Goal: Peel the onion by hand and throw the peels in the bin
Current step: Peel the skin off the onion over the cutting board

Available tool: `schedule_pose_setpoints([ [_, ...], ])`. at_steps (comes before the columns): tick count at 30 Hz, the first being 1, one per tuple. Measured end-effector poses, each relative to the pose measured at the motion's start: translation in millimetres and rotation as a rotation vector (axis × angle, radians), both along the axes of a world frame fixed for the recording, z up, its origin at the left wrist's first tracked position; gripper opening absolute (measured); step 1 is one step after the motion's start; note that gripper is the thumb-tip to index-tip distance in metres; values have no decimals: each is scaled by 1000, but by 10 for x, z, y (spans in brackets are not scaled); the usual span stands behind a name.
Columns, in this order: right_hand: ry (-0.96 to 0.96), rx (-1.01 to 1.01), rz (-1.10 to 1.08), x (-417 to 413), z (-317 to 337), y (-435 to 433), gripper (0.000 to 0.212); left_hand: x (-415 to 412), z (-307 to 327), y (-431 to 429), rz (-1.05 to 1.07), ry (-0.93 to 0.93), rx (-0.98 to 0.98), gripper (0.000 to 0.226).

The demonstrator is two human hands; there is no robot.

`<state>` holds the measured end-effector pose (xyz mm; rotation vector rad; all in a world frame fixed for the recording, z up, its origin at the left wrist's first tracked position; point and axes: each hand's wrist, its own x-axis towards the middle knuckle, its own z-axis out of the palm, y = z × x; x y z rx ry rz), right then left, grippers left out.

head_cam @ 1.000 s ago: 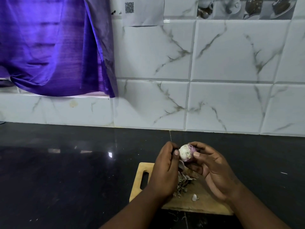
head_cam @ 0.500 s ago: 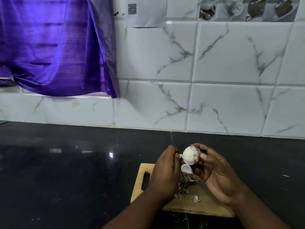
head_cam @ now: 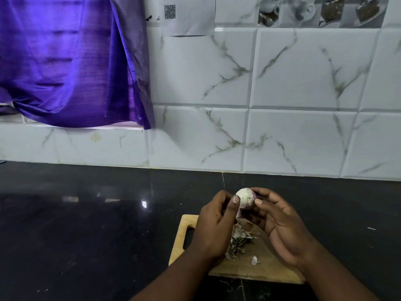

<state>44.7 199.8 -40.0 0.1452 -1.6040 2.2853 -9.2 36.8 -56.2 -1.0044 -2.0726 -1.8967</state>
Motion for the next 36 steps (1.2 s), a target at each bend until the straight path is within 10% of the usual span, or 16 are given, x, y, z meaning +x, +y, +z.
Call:
schedule_pose_setpoints([
  [31, 47, 212, -21, 60, -40, 77, 37, -46, 6, -51, 103, 180, -158, 12],
  [36, 26, 194, 12, 53, -48, 88, 66, -53, 22, -43, 87, 92, -69, 19],
])
